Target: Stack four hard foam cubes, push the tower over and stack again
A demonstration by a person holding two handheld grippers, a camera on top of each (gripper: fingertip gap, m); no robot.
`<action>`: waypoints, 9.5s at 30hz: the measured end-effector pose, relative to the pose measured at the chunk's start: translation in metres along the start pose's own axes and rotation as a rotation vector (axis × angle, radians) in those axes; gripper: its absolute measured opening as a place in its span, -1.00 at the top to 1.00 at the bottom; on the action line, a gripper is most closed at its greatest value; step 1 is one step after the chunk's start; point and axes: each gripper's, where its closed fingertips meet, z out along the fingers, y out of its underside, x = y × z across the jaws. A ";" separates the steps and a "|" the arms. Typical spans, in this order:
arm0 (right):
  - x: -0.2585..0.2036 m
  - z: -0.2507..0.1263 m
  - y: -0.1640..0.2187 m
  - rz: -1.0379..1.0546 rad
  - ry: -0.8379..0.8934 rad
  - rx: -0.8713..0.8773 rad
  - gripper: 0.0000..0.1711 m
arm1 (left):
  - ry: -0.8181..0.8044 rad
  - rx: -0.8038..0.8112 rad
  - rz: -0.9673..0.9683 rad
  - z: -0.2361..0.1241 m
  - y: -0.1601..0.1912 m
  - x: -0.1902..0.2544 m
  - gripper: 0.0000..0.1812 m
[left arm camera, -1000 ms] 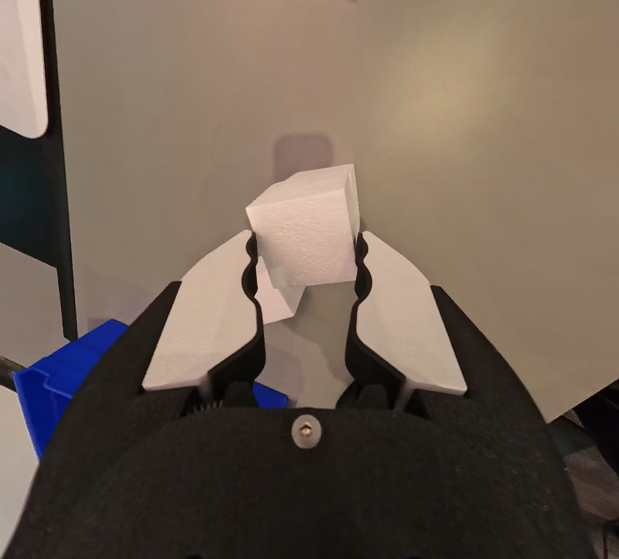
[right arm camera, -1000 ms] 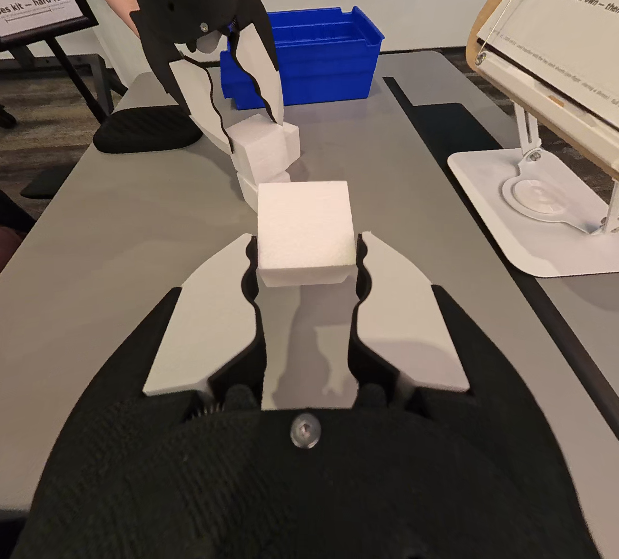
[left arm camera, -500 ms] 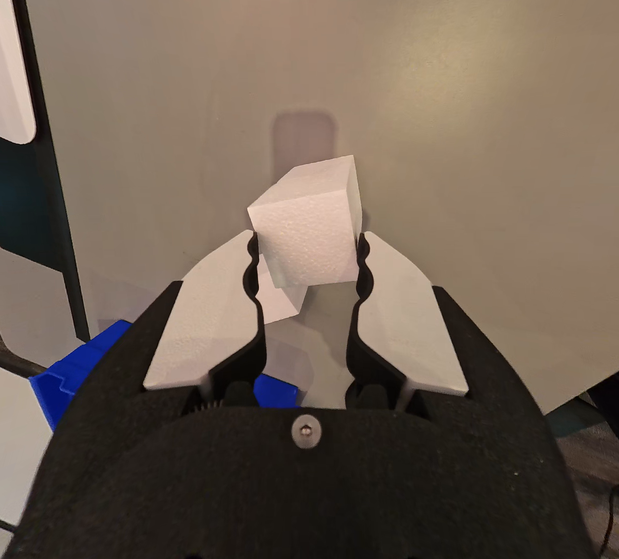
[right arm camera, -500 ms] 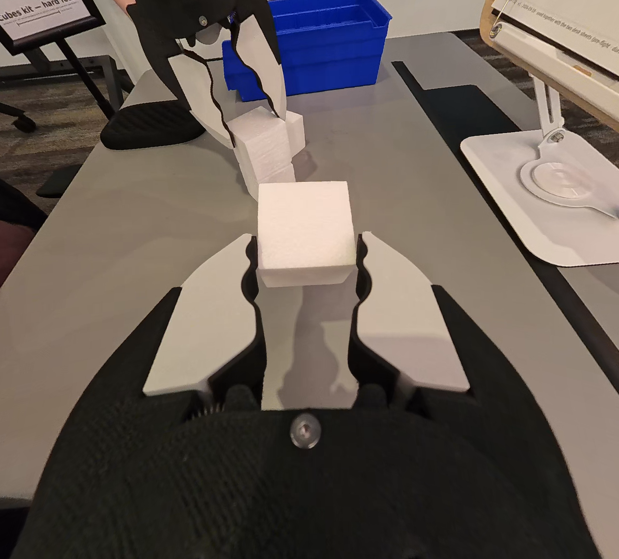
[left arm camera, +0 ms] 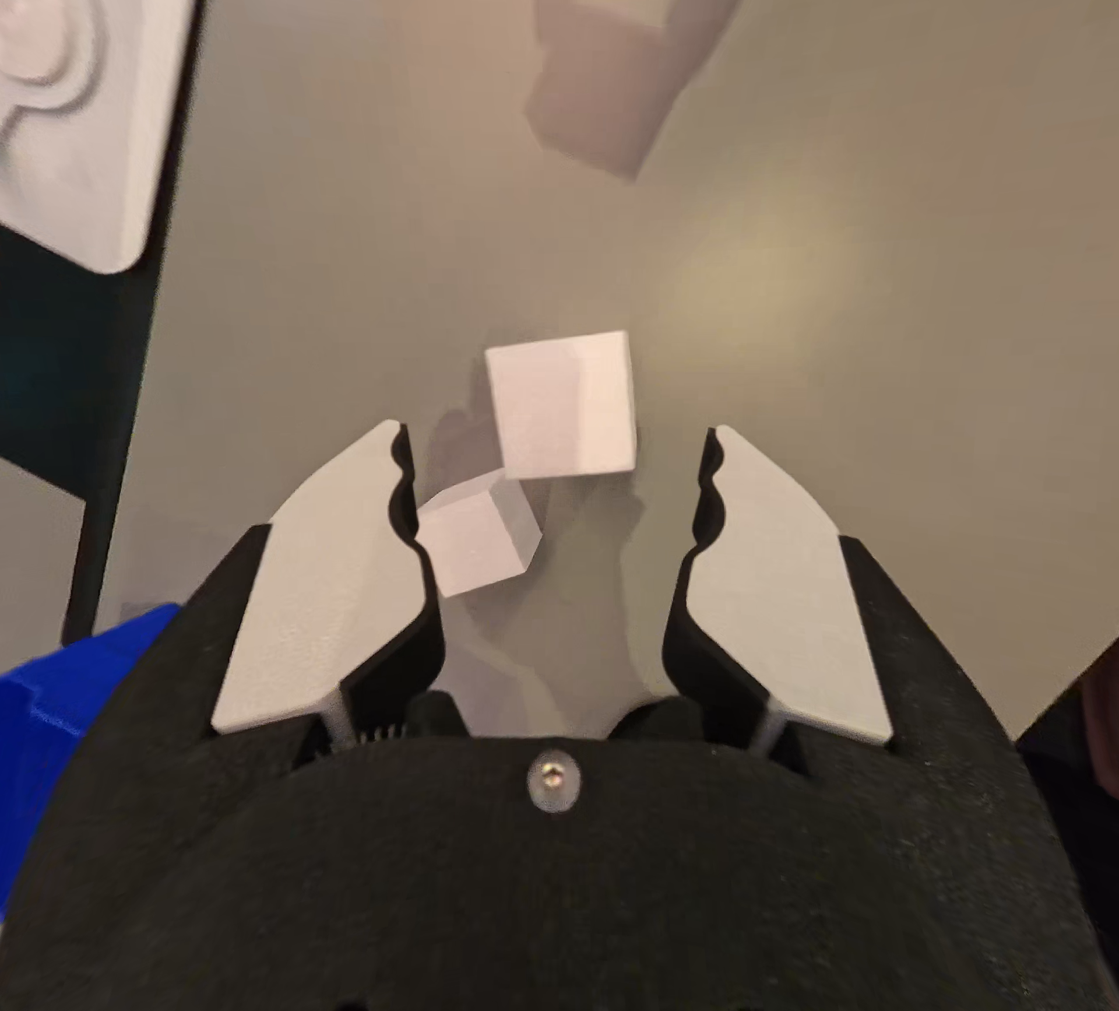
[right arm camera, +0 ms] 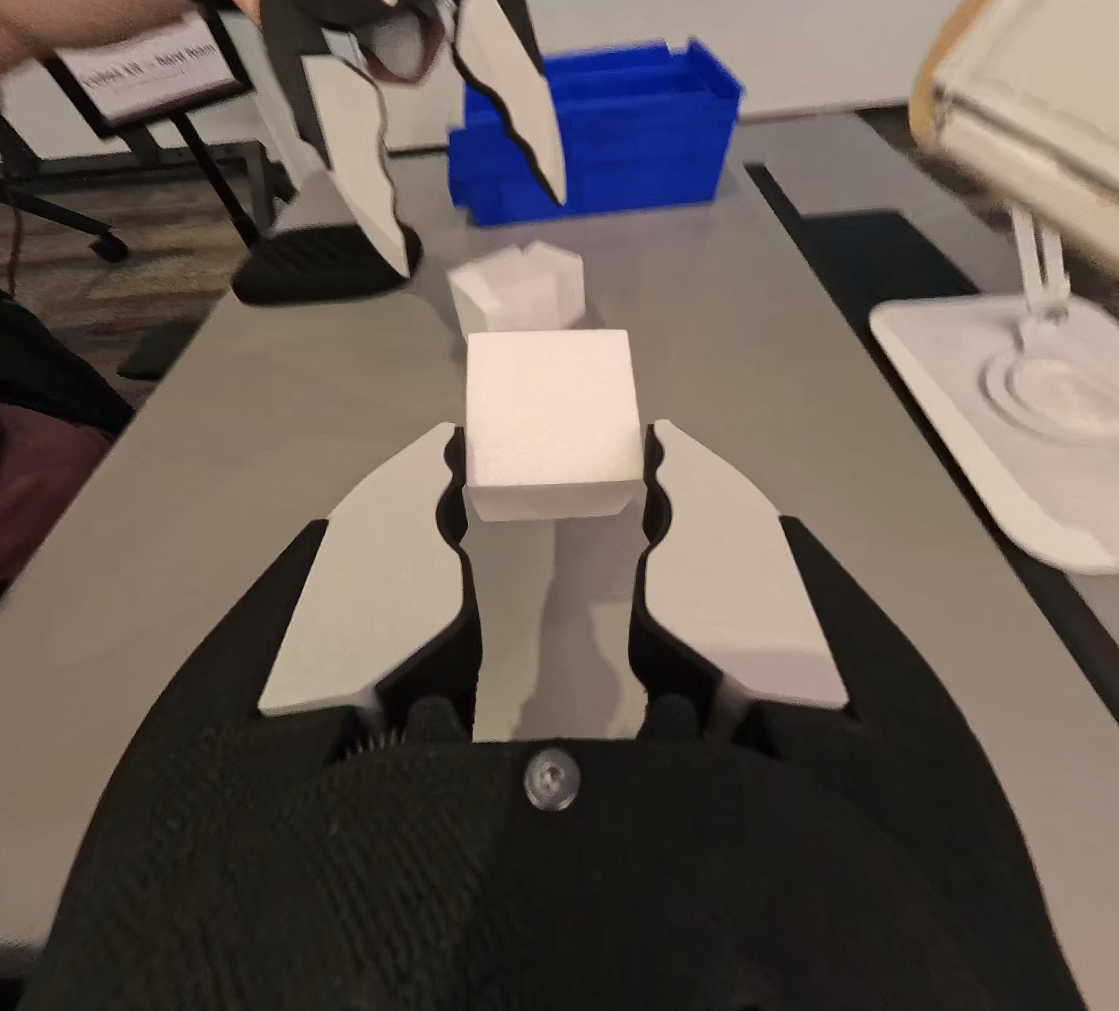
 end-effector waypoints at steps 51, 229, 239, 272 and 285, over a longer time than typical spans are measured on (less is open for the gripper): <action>-0.026 0.154 -0.030 -0.308 -0.338 -0.415 0.33 | -0.092 0.114 -0.310 -0.005 0.116 -0.027 0.33; -0.013 0.029 0.050 0.071 0.018 -0.503 0.30 | -0.241 0.548 -0.319 0.052 0.017 -0.021 0.35; -0.012 0.035 0.069 0.021 0.010 -0.574 0.29 | -0.239 0.573 -0.340 0.046 0.020 -0.023 0.35; 0.028 -0.034 0.128 0.109 0.047 -0.429 0.34 | 0.090 0.994 -0.044 -0.051 -0.073 0.035 0.35; 0.030 -0.114 0.063 0.105 0.187 -0.127 0.34 | 0.225 0.670 0.366 0.015 -0.123 0.040 0.35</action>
